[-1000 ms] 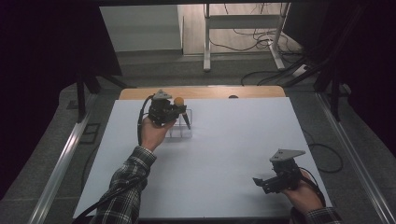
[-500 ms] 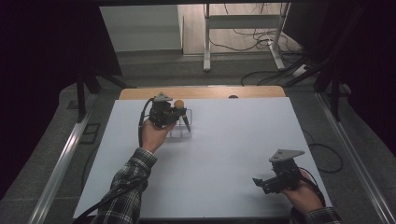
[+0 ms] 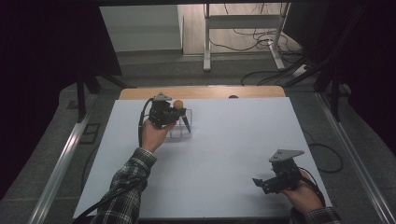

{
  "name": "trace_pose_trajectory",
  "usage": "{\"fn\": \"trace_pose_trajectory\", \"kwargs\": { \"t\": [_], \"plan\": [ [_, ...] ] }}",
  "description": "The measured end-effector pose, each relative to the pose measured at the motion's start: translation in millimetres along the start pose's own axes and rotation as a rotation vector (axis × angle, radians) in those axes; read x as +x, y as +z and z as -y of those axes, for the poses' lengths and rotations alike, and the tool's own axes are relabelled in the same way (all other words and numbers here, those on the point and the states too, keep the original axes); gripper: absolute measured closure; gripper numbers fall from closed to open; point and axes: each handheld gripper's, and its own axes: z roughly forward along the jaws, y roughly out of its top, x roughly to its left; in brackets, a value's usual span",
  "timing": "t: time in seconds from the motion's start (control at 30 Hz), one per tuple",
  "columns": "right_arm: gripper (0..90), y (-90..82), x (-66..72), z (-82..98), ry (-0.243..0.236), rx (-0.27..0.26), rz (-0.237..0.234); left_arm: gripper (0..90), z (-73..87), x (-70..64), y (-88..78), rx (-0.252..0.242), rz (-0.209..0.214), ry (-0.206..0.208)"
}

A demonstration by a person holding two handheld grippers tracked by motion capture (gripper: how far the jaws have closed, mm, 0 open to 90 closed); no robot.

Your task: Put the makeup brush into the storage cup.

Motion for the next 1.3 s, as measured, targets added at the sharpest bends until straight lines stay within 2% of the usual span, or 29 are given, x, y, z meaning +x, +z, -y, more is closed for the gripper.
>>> {"fn": "trace_pose_trajectory", "kwargs": {
  "t": [0.1, 0.2, 0.33, 0.43, 0.5, 0.6, 0.7, 0.93, 1.17, 1.3],
  "plan": [
    [0.0, 0.2, 0.2, 0.0, -0.002, 0.001, 0.001, 44.3, -3.5, -2.3, -0.8, 0.012, -0.021, 0.029],
    [0.0, 0.2, 0.5, -0.1, -0.001, 0.001, 0.001, 33.8, -5.8, -2.6, -1.2, 0.021, -0.014, 0.03],
    [0.0, 0.2, 0.7, -0.2, 0.001, 0.002, 0.002, 9.4, -8.3, -2.1, -1.7, 0.04, -0.046, 0.022],
    [0.0, 0.2, 0.6, -0.1, -0.002, 0.001, 0.002, 0.3, -8.3, -0.5, -2.8, 0.044, -0.071, 0.016],
    [0.0, 0.2, 0.8, -0.2, 0.0, 0.001, 0.002, 0.0, -7.7, 0.6, -4.0, 0.046, -0.068, 0.015],
    [0.0, 0.2, 0.9, -0.2, -0.001, 0.001, 0.002, 0.0, -6.0, 0.8, -5.6, 0.063, -0.076, 0.037],
    [0.0, 0.4, 0.9, -0.2, -0.003, 0.001, 0.003, 0.0, -4.9, 2.2, -7.4, 0.059, -0.071, 0.026],
    [0.0, 0.1, 1.0, -0.3, 0.001, 0.001, 0.006, 0.0, -5.6, 1.3, -12.3, 0.064, -0.062, 0.032],
    [0.0, -0.3, 0.1, -0.2, 0.002, -0.004, 0.005, 0.0, -4.0, -3.1, -15.9, 0.065, -0.074, 0.074],
    [0.0, -0.2, 0.4, -0.3, 0.002, -0.004, 0.004, 0.0, -3.7, -5.0, -18.7, 0.056, -0.065, 0.088]
  ]
}}
